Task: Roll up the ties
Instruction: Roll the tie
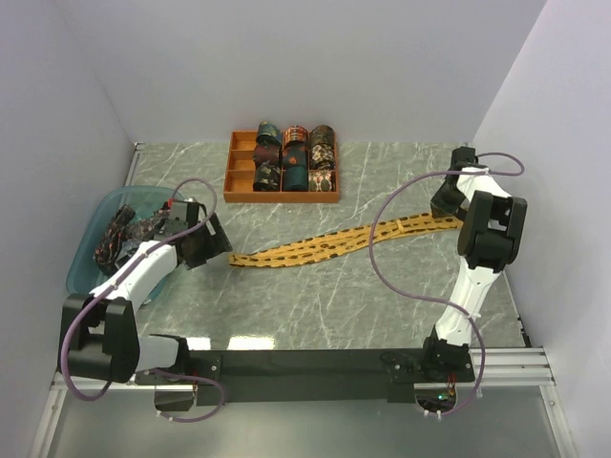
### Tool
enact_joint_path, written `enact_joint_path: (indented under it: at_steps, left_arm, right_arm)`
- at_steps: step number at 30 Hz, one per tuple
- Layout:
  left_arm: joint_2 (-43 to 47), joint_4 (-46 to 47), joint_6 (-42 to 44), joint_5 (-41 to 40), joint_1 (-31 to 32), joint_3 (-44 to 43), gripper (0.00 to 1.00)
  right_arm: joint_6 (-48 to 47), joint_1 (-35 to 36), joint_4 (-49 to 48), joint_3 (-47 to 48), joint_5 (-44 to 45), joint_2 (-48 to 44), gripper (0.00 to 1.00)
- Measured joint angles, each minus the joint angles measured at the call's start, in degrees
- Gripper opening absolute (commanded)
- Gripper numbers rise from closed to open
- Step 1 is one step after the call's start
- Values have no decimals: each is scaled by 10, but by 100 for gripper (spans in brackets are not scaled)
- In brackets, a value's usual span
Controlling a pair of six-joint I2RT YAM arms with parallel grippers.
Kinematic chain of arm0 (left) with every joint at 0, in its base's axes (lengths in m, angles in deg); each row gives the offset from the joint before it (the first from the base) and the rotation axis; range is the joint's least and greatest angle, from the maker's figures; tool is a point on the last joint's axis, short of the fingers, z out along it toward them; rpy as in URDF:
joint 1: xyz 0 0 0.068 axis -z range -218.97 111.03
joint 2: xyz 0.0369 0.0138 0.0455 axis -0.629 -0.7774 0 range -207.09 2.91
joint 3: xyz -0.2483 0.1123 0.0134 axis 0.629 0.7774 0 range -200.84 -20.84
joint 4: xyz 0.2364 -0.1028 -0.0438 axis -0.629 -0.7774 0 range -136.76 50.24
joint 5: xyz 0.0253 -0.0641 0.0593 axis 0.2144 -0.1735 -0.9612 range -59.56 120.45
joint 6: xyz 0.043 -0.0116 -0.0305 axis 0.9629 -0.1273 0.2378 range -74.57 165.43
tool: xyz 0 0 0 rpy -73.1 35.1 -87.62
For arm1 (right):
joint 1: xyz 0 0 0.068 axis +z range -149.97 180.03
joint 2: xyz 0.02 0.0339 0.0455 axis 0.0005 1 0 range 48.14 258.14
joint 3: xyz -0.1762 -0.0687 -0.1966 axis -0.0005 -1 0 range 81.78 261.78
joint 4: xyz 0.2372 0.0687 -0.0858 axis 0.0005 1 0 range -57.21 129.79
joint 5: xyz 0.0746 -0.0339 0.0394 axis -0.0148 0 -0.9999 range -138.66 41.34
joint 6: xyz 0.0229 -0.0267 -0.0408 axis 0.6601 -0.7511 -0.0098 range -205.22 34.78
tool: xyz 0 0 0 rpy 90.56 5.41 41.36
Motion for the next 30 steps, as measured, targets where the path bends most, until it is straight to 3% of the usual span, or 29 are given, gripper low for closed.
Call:
enact_joint_path:
  at_steps: [4,8,12,16,23,30]
  left_arm:
    - [-16,2,4,1,17,0,84]
    - [-30,4,5,1,31,-5,81]
    - [-46,5,5,-1,35,-23,76]
    - [-55,17,3,-5,35,-35,69]
    - [-56,27,1,-5,35,-35,65]
    - [-56,35,1,-5,35,-35,66]
  right_arm:
    - [-8,-7,-31,-43,1,-35,25]
    - [-3,24,-57,-136,-7,-141,37]
    - [-1,103,-90,-198,-20,-257,38]
    - [-1,233,-128,-265,-39,-331,45]
    - [10,408,-130,-347,-46,-336,45]
    - [22,497,-149,-343,-21,-283,44]
